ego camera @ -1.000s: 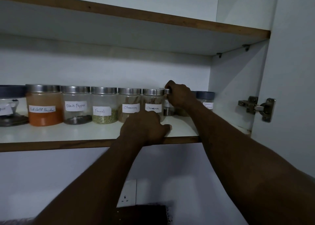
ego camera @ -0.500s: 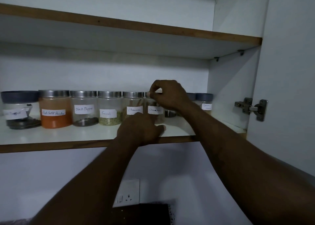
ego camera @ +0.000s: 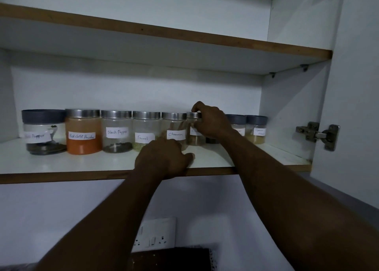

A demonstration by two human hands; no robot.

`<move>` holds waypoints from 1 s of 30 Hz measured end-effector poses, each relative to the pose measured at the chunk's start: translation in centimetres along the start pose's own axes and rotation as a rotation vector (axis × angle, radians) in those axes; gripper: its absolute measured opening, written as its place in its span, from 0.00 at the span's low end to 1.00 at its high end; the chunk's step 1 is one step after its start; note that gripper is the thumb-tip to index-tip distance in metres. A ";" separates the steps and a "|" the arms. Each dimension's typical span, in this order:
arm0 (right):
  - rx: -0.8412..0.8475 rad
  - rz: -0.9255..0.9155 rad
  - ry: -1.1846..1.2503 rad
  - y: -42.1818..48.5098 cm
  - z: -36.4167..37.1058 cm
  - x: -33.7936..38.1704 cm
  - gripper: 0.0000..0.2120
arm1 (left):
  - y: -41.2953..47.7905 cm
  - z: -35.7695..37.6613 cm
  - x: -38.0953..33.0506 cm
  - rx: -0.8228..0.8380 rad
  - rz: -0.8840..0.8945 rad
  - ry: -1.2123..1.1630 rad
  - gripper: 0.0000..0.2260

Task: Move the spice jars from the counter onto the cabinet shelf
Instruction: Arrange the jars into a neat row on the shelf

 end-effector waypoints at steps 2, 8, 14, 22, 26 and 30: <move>0.005 0.016 0.001 0.3 0.4 -0.1 0.17 | 0.1 0.1 -0.1 -0.001 0.008 0.007 0.25; 0.004 0.005 -0.029 1.0 1.6 -0.3 0.17 | 0.3 0.3 -0.1 -0.022 0.027 0.001 0.22; 0.000 0.008 -0.038 1.2 1.9 -0.4 0.18 | 0.6 0.4 -0.2 -0.011 0.026 -0.008 0.25; -0.204 0.099 0.139 -0.1 0.4 -0.8 0.34 | 0.1 -0.1 -0.2 -0.009 -0.006 -0.048 0.20; -0.337 0.075 0.198 -0.8 -1.9 0.5 0.24 | -0.4 -0.7 -0.2 -0.002 -0.034 -0.068 0.22; -0.141 -0.125 0.159 -0.5 -2.0 4.6 0.16 | -1.1 -1.5 1.4 -0.011 -0.040 -0.049 0.28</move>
Point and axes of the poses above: each hand's wrist, its own y-axis towards the middle knuckle, its own z-axis out of the palm, x = y × z, the point moved 6 cm from there along y, towards the middle knuckle, and after that the axes turned 9 degrees about -z, right-handed, at the moved point
